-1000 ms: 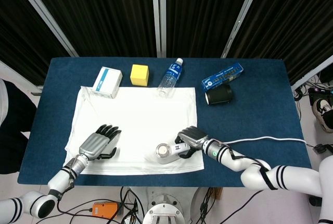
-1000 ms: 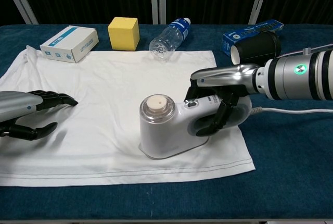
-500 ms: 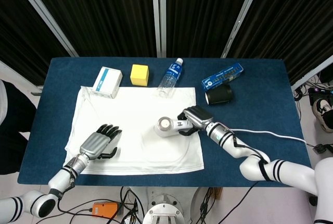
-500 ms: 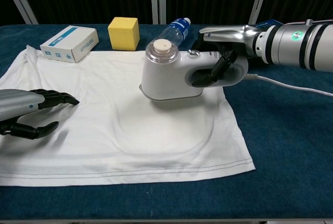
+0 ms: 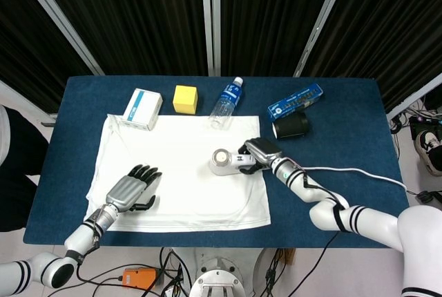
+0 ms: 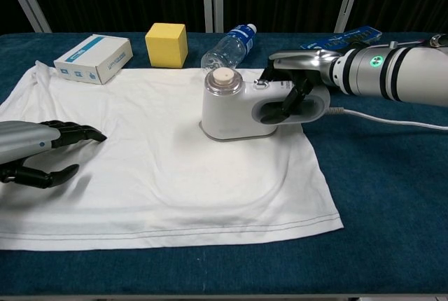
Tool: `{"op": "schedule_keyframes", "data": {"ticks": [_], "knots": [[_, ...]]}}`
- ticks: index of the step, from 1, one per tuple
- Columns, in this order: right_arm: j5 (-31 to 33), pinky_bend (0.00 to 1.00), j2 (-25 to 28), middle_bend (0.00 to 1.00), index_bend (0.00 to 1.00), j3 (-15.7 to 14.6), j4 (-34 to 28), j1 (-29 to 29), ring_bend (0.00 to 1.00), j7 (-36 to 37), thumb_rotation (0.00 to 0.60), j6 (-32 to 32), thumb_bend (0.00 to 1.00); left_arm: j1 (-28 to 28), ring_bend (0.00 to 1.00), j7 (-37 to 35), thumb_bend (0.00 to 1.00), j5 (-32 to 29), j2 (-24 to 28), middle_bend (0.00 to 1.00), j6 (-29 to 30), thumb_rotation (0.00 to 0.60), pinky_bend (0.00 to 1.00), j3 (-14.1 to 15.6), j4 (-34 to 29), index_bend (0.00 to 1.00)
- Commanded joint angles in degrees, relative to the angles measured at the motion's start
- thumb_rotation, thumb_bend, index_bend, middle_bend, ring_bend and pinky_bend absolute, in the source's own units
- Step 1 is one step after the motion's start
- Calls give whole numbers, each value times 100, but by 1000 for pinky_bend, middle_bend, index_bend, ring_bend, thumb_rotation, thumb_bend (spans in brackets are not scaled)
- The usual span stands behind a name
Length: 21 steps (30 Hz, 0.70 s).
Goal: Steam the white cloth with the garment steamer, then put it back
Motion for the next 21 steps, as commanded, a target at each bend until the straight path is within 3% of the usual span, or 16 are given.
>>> {"op": "schedule_keyframes", "data": {"ticks": [1,14,21], "knots": [[-366,617,283,904,998,-229,-404,-140,939,121,600,119,702,-9,0,11,441,-1,3,28,-1,181,0,3,-8,0],[-1740,616,1139,904,997,-1221,-1692,-522,939,628,600,709,702,-73,0,87,441,-61,-18,28,-26,183,0,2,-47,0],[-1805,616,1580,904,998,-1139,-1838,-847,939,906,600,1588,701,-34,0,71,442,-42,82,28,156,185,0,-33,-159,0]]}}
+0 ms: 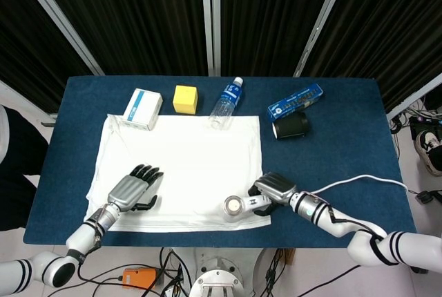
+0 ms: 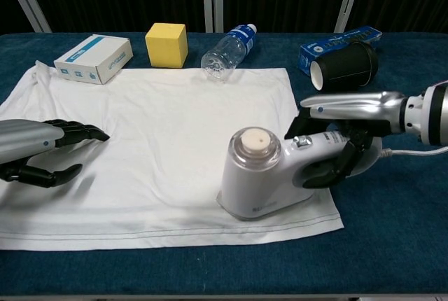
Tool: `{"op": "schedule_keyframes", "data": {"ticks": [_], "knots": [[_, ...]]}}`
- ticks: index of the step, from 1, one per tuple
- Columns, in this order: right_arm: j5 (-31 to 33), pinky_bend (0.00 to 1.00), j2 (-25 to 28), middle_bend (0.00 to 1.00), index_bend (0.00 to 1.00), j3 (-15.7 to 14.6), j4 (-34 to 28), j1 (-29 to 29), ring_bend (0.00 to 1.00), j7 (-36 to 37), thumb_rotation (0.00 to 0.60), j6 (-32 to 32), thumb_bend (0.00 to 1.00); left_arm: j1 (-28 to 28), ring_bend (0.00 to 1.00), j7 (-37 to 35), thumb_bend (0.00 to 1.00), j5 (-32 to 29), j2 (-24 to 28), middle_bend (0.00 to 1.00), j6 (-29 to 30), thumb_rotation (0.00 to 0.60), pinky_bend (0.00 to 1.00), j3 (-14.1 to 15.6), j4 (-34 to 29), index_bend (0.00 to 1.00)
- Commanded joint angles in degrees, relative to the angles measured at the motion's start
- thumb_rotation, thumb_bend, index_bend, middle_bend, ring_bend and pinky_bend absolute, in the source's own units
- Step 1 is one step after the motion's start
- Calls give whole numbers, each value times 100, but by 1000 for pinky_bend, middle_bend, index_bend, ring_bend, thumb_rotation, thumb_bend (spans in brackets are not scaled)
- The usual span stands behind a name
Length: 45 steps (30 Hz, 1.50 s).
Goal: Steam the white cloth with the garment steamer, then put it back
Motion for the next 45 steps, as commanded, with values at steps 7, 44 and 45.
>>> {"op": "schedule_keyframes", "data": {"ticks": [7,44,45], "knots": [[508,603,640,904,996,174,350,-666,929,460,600,930,702,289,0,-272,441,120,443,29,703,185,0,-117,-283,0],[819,0,1044,46,0,213,901,-1438,0,874,600,1049,97,1697,0,-973,442,-376,1613,28,2302,184,0,-314,-545,0],[791,0,1170,46,0,233,818,-1515,0,891,600,1211,98,1763,0,-998,442,-396,1657,28,2382,182,0,-324,-530,0]]}}
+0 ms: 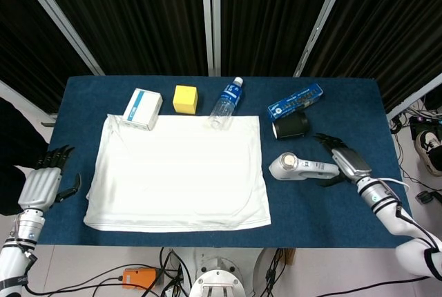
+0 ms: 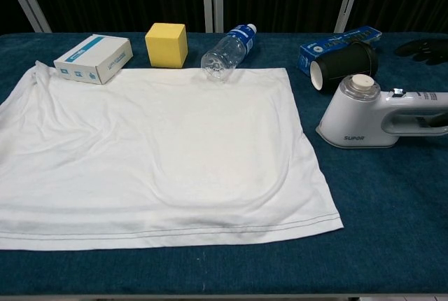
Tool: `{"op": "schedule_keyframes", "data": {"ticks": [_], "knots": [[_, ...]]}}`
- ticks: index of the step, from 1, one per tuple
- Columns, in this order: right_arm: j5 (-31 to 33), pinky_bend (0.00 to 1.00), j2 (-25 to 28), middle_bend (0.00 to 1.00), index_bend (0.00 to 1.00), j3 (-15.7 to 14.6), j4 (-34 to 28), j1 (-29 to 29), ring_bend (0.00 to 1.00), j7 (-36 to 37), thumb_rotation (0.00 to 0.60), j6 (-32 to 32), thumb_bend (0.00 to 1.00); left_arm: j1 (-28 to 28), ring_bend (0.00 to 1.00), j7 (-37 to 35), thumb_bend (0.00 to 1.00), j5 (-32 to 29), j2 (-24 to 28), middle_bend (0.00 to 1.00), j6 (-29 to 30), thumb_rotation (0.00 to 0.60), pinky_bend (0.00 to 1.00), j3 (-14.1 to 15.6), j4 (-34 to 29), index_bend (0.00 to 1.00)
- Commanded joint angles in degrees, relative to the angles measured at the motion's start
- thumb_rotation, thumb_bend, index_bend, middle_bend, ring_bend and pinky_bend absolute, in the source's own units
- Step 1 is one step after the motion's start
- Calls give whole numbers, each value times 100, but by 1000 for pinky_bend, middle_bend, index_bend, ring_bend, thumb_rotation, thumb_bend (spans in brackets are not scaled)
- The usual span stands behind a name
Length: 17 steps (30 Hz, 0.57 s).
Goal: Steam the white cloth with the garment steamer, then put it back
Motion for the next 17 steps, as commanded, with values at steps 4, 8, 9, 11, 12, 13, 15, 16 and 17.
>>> {"op": "schedule_keyframes", "data": {"ticks": [4,8,9,11,12,13,15,16,17], "knots": [[-21,1,685,46,0,199,-536,-651,0,-665,600,1319,96,381,0,-120,441,-59,252,28,508,206,0,-49,68,0],[259,4,909,46,0,346,-1025,-1292,0,-2093,600,2480,102,674,0,-112,438,26,323,29,988,282,0,-58,157,0],[306,4,964,46,0,351,-1149,-1441,0,-2319,600,2704,102,750,0,-107,437,60,331,28,1110,291,0,-50,173,0],[329,4,1090,46,0,287,-1442,-1792,0,-2589,600,3126,102,946,0,-56,430,193,334,28,1436,311,0,-13,207,0],[295,4,1124,46,0,242,-1516,-1904,0,-2611,600,3234,102,1019,0,-31,427,249,322,29,1558,319,0,4,213,0],[249,5,1143,46,0,193,-1567,-2010,0,-2615,600,3332,102,1089,0,-3,426,314,301,28,1676,324,0,25,219,0],[101,5,1115,46,0,87,-1612,-2233,0,-2594,600,3555,102,1246,0,72,426,454,253,28,1913,337,0,84,199,0],[32,5,1081,46,0,50,-1609,-2315,0,-2574,600,3642,102,1306,0,109,425,512,224,28,2001,344,0,109,181,0],[-49,5,1025,46,0,16,-1606,-2406,0,-2537,600,3737,102,1374,0,154,425,606,176,28,2095,348,0,149,158,0]]}}
